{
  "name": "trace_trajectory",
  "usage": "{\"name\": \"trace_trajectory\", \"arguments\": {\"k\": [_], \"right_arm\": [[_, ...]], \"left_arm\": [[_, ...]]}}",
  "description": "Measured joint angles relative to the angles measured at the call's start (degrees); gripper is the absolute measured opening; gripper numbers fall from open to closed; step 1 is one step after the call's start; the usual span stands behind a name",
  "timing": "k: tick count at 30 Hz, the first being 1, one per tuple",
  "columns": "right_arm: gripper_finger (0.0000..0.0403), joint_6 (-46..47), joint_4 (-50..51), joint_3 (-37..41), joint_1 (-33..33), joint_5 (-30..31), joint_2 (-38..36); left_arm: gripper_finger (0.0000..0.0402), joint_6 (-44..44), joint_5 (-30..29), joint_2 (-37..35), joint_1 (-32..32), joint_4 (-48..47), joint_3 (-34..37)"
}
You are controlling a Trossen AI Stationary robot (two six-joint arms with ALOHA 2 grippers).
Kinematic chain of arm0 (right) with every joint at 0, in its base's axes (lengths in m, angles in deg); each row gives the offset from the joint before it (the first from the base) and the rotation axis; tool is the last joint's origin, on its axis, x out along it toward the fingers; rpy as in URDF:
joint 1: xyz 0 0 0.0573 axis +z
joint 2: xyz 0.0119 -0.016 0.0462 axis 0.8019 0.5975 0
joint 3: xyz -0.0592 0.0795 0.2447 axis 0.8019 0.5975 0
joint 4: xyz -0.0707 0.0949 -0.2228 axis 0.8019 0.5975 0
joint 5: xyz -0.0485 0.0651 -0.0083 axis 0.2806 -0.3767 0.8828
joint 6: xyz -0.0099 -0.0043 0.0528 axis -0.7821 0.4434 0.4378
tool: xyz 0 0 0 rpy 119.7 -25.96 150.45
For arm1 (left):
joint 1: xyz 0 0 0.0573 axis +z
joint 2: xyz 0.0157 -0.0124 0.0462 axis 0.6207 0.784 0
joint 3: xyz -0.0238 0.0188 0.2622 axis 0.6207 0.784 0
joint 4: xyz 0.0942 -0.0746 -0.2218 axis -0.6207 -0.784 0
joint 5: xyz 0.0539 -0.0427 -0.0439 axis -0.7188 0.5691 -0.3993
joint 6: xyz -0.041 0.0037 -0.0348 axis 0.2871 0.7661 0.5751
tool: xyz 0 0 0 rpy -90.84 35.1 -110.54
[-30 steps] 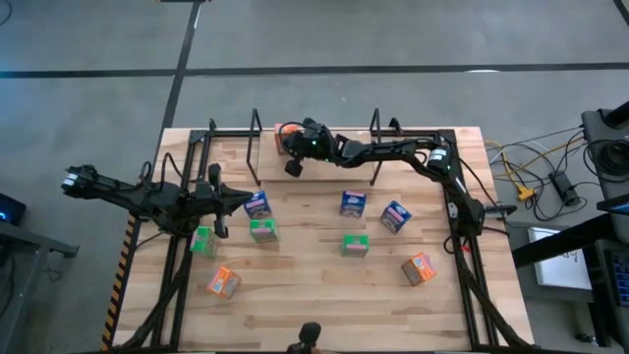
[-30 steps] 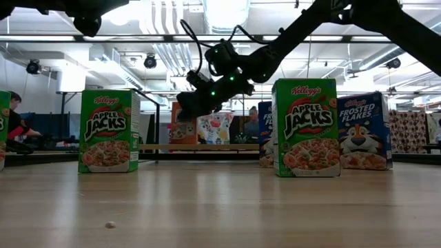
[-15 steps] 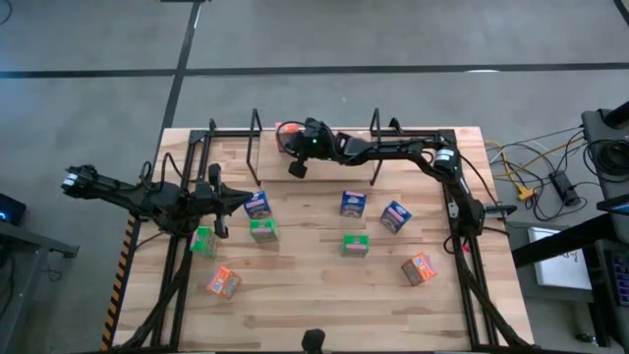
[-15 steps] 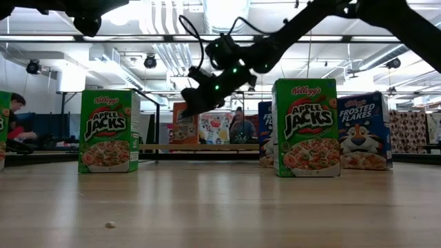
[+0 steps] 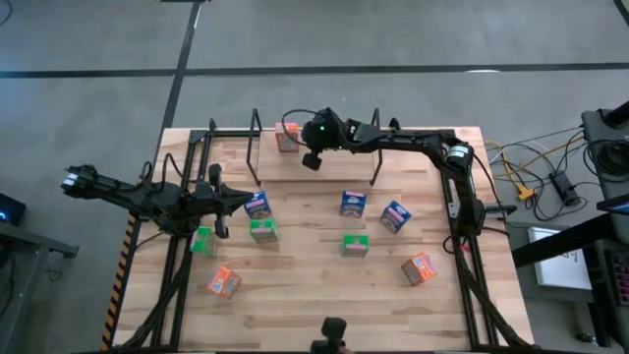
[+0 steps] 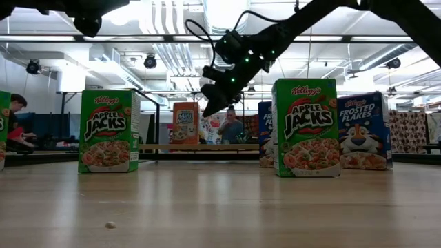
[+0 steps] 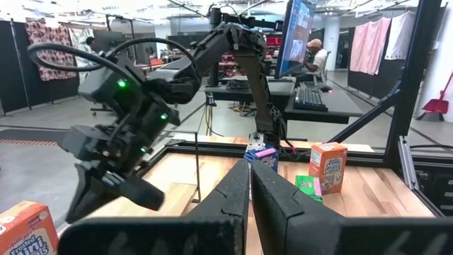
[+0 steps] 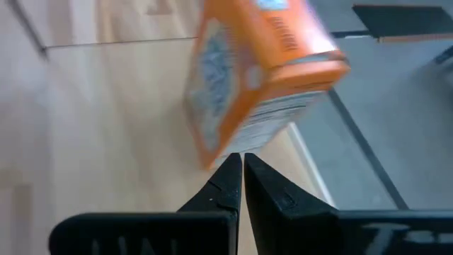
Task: Stack cereal on shelf
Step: Put the center orange cereal box on the shelf
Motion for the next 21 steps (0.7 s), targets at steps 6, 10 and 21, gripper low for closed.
{"name": "trace_trajectory", "arguments": {"k": [6,10,21], "right_arm": [[0.0009,-0.1,-2.8,0.0,-1.9,-0.4,1.3],[0.0009,-1.6,-5.1,0.0,-1.8,-1.5,1.9],[0.0009,-1.4,-12.3,0.0,-1.8,-3.3,2.2]], "left_arm": [[0.0000,-0.1,0.0,0.0,0.0,0.4,0.0],[0.0000,-0.3,0.0,0.0,0.0,0.5,0.0],[0.0000,-0.3,0.0,0.0,0.0,0.8,0.0]]}}
